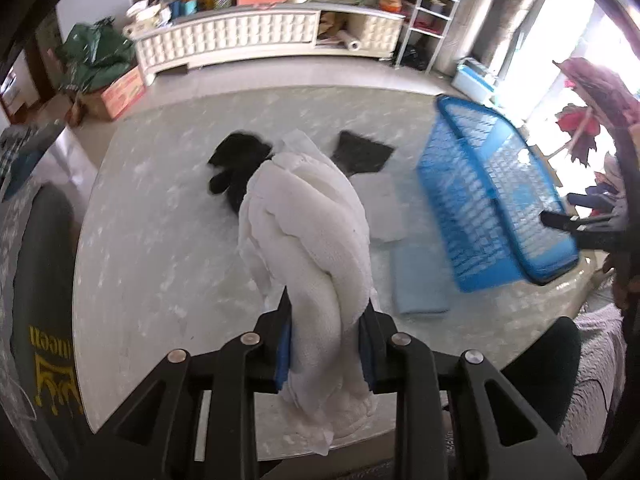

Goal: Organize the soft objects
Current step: 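Release the waffle towel into the blue basket with the right gripper, then carry the fluffy towel over the basket and open the left gripper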

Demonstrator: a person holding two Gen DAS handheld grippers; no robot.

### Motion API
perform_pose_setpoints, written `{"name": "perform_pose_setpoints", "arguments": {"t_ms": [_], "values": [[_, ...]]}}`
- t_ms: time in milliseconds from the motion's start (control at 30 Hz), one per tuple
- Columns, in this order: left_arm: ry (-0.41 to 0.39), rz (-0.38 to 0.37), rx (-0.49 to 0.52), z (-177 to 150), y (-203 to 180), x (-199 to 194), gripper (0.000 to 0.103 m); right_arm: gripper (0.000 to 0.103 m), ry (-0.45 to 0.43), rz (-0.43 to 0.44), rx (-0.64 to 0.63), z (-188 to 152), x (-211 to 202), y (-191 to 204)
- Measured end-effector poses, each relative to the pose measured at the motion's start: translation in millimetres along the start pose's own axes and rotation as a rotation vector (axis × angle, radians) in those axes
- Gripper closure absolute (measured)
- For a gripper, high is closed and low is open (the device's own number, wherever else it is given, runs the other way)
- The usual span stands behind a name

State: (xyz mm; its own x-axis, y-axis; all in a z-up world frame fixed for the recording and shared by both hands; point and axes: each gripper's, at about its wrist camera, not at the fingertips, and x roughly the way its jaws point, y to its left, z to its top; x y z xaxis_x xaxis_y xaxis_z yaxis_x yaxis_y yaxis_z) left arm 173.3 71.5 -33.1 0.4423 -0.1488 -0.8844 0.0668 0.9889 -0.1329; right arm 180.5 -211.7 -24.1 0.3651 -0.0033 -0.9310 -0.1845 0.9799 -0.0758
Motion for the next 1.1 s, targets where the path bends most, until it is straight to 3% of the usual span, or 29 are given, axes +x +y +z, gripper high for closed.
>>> {"name": "perform_pose_setpoints", "arguments": {"t_ms": [233, 667, 1100], "values": [[-0.038, -0.041, 0.077, 18.8, -40.1, -27.3, 0.078, 0.0, -0.023, 0.02, 0.042, -17.9, -11.5, -6.0], [-0.073, -0.09, 0.22, 58.5, -117.5, -36.8, 0.078, 0.0, -0.055, 0.043, 0.101, -43.4, -27.3, -34.0], [-0.036, -0.16, 0.342, 85.8, -194.3, 2.2, 0.078, 0.0, -0.073, 0.069, 0.176, -53.7, -17.4, -64.4]]}}
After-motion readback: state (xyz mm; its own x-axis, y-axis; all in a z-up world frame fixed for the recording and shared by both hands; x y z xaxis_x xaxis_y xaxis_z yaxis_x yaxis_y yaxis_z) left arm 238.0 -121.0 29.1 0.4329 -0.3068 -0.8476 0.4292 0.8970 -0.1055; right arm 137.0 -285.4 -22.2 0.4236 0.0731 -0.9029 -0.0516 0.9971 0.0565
